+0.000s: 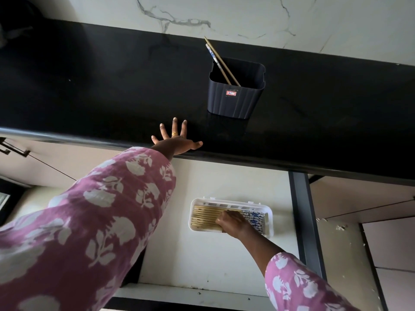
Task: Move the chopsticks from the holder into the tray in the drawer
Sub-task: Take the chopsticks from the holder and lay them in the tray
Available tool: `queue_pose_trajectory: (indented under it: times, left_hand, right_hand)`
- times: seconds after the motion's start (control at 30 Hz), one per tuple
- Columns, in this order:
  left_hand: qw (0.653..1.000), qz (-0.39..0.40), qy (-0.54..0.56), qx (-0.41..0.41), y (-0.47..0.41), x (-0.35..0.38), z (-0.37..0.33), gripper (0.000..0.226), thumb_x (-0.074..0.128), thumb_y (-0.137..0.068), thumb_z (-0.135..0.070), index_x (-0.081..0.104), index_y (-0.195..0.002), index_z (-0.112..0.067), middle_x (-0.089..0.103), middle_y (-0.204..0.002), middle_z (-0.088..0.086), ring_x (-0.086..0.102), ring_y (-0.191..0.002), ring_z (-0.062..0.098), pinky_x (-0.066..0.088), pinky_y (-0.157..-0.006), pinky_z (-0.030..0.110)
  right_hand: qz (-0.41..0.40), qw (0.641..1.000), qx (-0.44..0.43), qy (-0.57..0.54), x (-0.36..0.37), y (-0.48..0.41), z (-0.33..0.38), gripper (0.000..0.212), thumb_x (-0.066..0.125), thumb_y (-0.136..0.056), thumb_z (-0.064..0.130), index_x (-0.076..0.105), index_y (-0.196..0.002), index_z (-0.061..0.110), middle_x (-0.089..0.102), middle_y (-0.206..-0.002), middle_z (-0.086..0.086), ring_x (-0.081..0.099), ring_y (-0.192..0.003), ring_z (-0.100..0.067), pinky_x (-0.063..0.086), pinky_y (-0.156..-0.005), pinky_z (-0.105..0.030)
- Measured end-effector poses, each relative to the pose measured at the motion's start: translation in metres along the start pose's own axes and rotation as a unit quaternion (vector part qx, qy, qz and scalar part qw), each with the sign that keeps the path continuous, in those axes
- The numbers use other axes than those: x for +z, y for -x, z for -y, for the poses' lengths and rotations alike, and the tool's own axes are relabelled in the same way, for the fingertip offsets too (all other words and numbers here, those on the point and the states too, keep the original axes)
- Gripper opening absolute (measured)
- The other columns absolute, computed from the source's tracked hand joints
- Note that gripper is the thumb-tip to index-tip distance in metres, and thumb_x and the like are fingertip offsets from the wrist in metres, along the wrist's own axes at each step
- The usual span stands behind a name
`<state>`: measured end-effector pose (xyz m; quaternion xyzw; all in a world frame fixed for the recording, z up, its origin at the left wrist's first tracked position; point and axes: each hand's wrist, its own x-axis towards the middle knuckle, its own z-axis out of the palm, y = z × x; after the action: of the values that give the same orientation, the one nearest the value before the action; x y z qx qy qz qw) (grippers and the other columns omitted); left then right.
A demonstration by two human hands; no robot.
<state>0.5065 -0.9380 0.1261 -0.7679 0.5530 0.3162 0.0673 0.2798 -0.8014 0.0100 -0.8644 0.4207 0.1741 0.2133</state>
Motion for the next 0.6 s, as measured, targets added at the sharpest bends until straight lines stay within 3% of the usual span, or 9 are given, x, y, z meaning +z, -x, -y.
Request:
queue_pose_trajectory:
  times: [0.07, 0.17, 0.3, 0.5, 0.6]
  left_hand:
    - [1.0, 0.001, 0.001, 0.0, 0.001, -0.001, 0.0, 0.093, 0.041, -0.078, -0.076, -0.013, -0.145, -0.042, -0.027, -0.154, -0.013, -0.027, -0.14, 0.035, -0.008, -0.108, 0.065]
    - [1.0, 0.0, 0.001, 0.001, 0.001, -0.002, 0.0, 0.092, 0.041, -0.078, -0.076, -0.012, -0.146, -0.042, -0.027, -0.154, -0.013, -0.027, -0.14, 0.035, -0.007, -0.108, 0.064]
    - [1.0, 0.001, -0.001, 0.003, 0.001, -0.001, 0.0, 0.092, 0.04, -0.078, -0.077, -0.012, -0.146, -0.042, -0.027, -0.154, -0.013, -0.027, -0.14, 0.035, -0.007, -0.108, 0.065]
    - [1.0, 0.0, -0.002, 0.006, 0.004, -0.003, 0.001, 0.091, 0.039, -0.078, -0.077, -0.01, -0.146, -0.042, -0.023, -0.155, -0.012, -0.025, -0.141, 0.035, -0.006, -0.108, 0.064]
    - [1.0, 0.003, 0.002, 0.005, 0.007, -0.004, 0.0, 0.09, 0.039, -0.078, -0.077, -0.008, -0.147, -0.041, -0.021, -0.156, -0.012, -0.024, -0.141, 0.035, -0.006, -0.109, 0.064]
  right_hand:
    - [-0.001, 0.998, -0.034, 0.044, 0.002, 0.0, -0.002, 0.029, 0.037, -0.095, 0.027, 0.055, -0.081, 0.009, 0.064, -0.108, -0.019, 0.057, -0.105, -0.027, 0.041, -0.091, -0.031]
    - [0.018, 0.997, -0.055, 0.048, 0.007, 0.002, -0.003, 0.038, 0.036, -0.098, 0.03, 0.057, -0.116, 0.005, 0.052, -0.137, -0.012, 0.043, -0.13, -0.024, 0.029, -0.106, -0.029]
    - [0.039, 0.997, 0.025, -0.064, -0.005, -0.001, 0.001, 0.023, 0.042, -0.09, 0.011, 0.061, -0.078, 0.005, 0.068, -0.101, -0.02, 0.062, -0.1, -0.034, 0.046, -0.082, -0.035]
    - [-0.076, 0.996, -0.025, -0.03, -0.045, 0.001, -0.016, 0.016, 0.051, -0.089, 0.008, 0.067, -0.088, 0.006, 0.069, -0.095, -0.012, 0.064, -0.094, -0.027, 0.053, -0.075, -0.034]
    - [-0.181, 0.982, -0.049, -0.01, -0.077, 0.004, -0.025, 0.012, 0.061, -0.082, 0.001, 0.069, -0.074, 0.006, 0.07, -0.079, -0.011, 0.066, -0.079, -0.027, 0.057, -0.061, -0.033]
